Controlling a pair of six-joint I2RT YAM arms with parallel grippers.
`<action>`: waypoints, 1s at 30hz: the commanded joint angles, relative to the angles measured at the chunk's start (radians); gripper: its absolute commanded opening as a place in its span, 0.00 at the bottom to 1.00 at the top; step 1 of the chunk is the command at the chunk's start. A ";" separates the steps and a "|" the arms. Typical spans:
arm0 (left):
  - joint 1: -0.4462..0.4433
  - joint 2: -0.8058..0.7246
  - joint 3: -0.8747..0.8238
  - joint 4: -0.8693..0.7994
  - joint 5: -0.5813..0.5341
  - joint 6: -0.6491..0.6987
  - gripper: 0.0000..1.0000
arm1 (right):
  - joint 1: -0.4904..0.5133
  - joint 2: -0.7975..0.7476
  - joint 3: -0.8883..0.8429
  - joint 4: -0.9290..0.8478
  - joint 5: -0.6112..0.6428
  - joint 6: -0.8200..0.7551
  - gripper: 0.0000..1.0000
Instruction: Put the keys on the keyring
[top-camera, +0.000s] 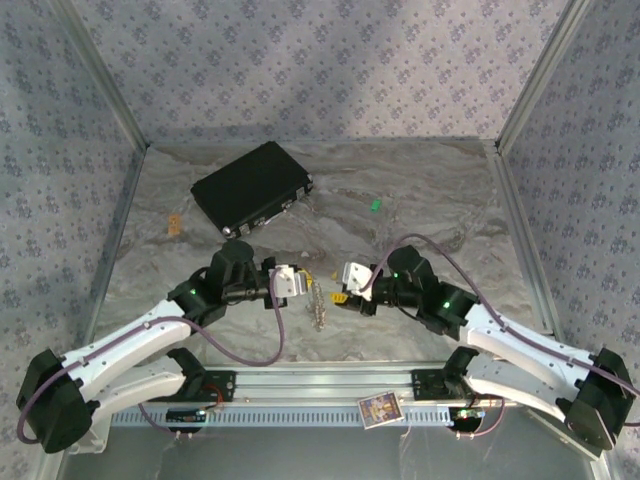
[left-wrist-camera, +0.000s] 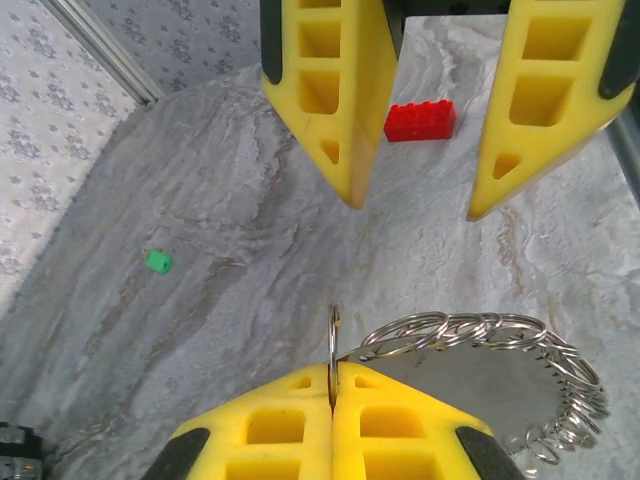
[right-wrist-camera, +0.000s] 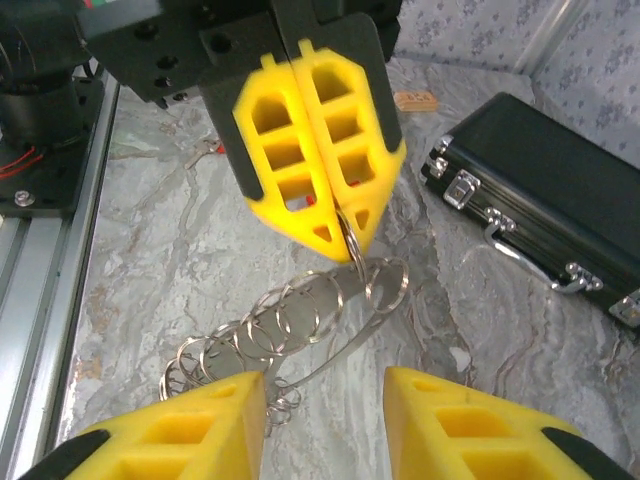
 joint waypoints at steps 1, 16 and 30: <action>-0.018 -0.023 -0.008 0.057 -0.023 0.096 0.00 | 0.025 0.017 0.013 0.056 0.042 -0.057 0.34; -0.031 -0.018 0.000 0.031 0.025 0.112 0.00 | 0.057 0.085 0.023 0.143 0.061 -0.080 0.27; -0.031 -0.003 0.001 0.009 0.058 0.082 0.00 | 0.070 0.120 0.038 0.146 0.060 -0.085 0.21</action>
